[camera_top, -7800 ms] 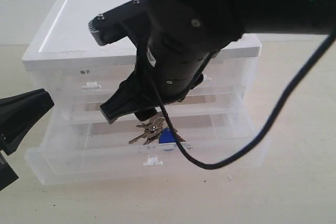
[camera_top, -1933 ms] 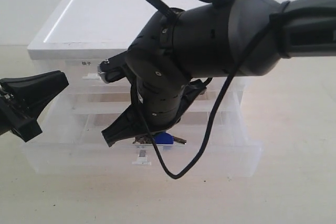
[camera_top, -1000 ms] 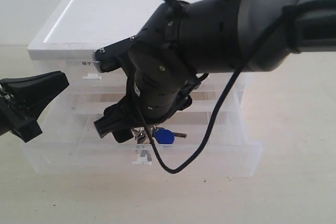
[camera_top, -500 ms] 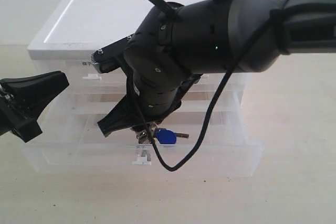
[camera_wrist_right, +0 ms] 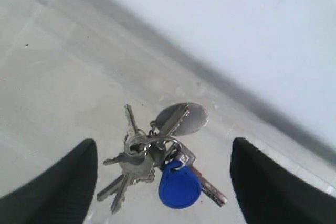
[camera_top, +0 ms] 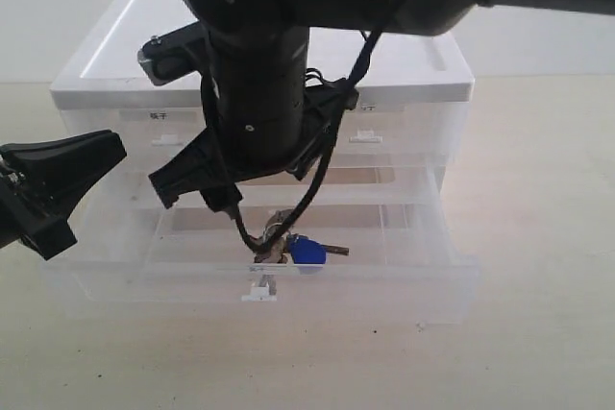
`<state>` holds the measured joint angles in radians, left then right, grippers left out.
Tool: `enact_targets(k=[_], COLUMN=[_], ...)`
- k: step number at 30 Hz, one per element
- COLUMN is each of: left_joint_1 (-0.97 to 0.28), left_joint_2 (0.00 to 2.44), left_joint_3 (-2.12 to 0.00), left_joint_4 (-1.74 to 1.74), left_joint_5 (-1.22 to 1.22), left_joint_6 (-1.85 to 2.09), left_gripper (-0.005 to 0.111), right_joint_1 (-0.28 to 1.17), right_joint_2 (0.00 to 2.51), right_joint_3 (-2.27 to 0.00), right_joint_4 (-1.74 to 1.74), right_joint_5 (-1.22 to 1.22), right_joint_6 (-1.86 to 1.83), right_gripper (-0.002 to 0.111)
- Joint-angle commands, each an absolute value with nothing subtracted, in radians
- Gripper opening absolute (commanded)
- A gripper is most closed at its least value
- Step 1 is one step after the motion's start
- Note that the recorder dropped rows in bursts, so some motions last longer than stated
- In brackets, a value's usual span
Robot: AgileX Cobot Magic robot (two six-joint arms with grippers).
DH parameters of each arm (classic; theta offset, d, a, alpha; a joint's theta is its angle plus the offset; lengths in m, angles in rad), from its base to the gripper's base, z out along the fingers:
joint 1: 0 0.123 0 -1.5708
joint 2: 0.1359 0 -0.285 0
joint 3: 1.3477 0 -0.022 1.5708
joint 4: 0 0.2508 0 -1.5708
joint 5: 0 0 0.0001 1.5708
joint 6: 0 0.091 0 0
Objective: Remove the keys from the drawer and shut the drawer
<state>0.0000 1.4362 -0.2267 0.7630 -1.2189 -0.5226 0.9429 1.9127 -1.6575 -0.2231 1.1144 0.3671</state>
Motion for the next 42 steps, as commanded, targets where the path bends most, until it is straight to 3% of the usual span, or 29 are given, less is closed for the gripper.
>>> enact_targets(k=[1, 10, 16, 21, 30, 38, 42], left_joint_1=[0.002, 0.002, 0.002, 0.002, 0.002, 0.002, 0.002], left_joint_2=[1.428, 1.428, 1.428, 1.428, 1.428, 1.428, 1.428], left_joint_3=[-0.22, -0.22, -0.22, -0.22, -0.22, -0.22, -0.22], left_joint_4=[0.773, 0.782, 0.786, 0.79, 0.811, 0.823, 0.834], left_joint_5=[-1.221, -1.221, -1.221, -1.221, -1.221, -1.221, -1.221], left_joint_6=[-0.547, -0.557, -0.561, -0.584, -0.601, -0.608, -0.613], left_gripper=[0.005, 0.005, 0.005, 0.005, 0.005, 0.005, 0.005], right_joint_1=[0.93, 0.847, 0.847, 0.847, 0.952, 0.96, 0.967], right_joint_2=[1.967, 2.046, 2.006, 1.923, 1.892, 1.917, 1.917], right_joint_3=[-1.666, -1.666, -1.735, -1.735, -1.679, -1.575, -1.553], right_joint_4=[-0.183, -0.089, -0.11, -0.006, -0.144, -0.128, -0.139], right_joint_5=[1.195, 1.174, 1.1, 1.187, 1.205, 1.221, 1.058], right_joint_6=[0.376, 0.357, 0.488, 0.464, 0.675, 0.688, 0.729], right_gripper=[0.064, 0.062, 0.062, 0.062, 0.062, 0.062, 0.062])
